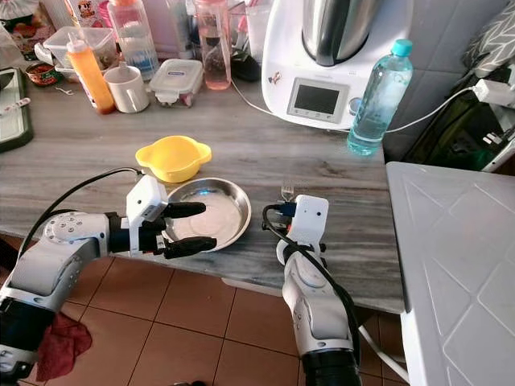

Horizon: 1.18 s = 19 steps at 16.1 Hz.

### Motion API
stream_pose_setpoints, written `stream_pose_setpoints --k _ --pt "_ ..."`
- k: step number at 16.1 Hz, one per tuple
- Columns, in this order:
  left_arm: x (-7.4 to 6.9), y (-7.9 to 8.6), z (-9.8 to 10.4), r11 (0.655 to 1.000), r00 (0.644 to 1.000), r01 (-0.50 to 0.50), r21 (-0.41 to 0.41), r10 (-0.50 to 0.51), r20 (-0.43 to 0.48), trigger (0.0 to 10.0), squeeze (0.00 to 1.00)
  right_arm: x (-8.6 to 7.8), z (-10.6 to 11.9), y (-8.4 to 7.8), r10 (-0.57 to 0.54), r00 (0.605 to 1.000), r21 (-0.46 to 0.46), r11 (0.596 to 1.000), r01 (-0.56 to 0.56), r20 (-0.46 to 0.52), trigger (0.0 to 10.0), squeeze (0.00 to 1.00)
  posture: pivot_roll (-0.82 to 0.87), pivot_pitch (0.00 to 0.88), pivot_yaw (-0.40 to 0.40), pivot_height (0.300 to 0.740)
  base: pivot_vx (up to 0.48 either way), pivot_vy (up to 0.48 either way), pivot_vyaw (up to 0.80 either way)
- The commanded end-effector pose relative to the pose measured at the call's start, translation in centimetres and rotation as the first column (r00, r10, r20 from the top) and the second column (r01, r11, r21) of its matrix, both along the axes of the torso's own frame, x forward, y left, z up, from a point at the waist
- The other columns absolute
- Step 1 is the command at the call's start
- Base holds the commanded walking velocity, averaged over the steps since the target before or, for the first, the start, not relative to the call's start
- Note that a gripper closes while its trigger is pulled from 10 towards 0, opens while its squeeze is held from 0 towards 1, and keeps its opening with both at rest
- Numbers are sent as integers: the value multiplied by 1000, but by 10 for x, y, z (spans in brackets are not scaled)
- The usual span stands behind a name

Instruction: Setting the table

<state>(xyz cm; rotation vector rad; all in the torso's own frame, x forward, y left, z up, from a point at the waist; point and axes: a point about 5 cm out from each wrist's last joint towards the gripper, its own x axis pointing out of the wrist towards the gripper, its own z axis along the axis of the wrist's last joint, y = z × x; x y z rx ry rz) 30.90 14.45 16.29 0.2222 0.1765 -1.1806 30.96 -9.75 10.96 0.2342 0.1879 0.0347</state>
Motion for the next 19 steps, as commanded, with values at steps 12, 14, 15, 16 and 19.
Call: stream_pose_setpoints --k 12,14,15,16,19 --pt "-1 -5 0 1000 1000 21 20 -21 9 10000 0 -18 -28 30 84 981 142 988 -60 -177 10000 863 133 123 0 740 0 0 0" --pt "-1 -6 0 999 1000 24 22 -24 6 10000 0 -20 -31 30 93 977 148 987 -65 -193 10000 1000 132 125 3 740 0 0 0" --pt "-1 -6 0 999 1000 24 23 -24 6 10000 0 -20 -31 30 92 977 150 987 -63 -195 10000 1000 132 125 3 740 0 0 0" --pt "-1 -6 0 999 1000 25 24 -25 5 10000 0 -20 -31 31 94 976 154 986 -64 -197 10000 1000 132 126 4 740 0 0 0" --pt "-1 -7 0 999 1000 28 25 -28 5 10000 0 -20 -31 30 92 976 152 986 -63 -197 10000 1000 133 126 4 740 0 0 0"
